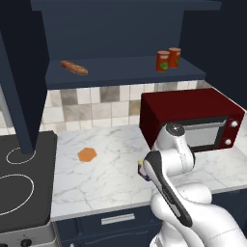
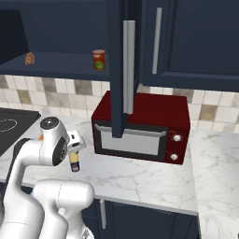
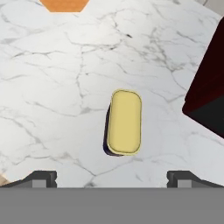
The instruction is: Pick the cans from the counter and place them in their designated side in the cabinet.
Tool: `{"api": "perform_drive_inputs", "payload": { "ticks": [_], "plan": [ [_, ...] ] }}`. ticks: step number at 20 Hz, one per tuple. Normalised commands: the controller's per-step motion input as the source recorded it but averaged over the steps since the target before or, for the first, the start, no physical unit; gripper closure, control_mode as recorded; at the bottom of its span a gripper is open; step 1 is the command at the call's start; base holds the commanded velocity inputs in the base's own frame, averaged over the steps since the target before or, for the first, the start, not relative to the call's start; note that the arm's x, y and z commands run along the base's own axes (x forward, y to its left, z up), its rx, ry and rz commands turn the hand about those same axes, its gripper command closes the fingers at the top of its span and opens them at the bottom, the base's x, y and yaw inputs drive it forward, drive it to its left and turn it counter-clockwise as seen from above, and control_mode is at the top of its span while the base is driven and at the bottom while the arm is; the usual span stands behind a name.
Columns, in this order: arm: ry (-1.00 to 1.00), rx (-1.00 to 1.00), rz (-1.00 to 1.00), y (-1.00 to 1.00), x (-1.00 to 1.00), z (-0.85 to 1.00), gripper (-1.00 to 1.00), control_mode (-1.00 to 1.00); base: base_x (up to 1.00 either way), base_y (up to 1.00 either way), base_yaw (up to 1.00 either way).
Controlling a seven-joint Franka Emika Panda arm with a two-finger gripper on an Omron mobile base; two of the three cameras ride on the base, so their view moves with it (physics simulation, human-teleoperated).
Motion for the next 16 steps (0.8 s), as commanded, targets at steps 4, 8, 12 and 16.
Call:
{"api": "perform_drive_inputs", "payload": {
  "ticks": [4, 8, 12, 16],
  "plan": [
    [-0.05, 0.00, 0.00, 0.00, 0.12, -0.29, -1.00, -1.00, 0.00, 0.00, 0.00],
    [-0.02, 0.00, 0.00, 0.00, 0.11, -0.28, -1.00, -1.00, 0.00, 0.00, 0.00],
    [0.00, 0.00, -0.01, -0.04, 0.03, -0.32, -1.00, -1.00, 0.00, 0.00, 0.00],
    [0.00, 0.00, -0.01, -0.05, 0.00, -0.40, -1.00, -1.00, 0.00, 0.00, 0.00]
  ]
}}
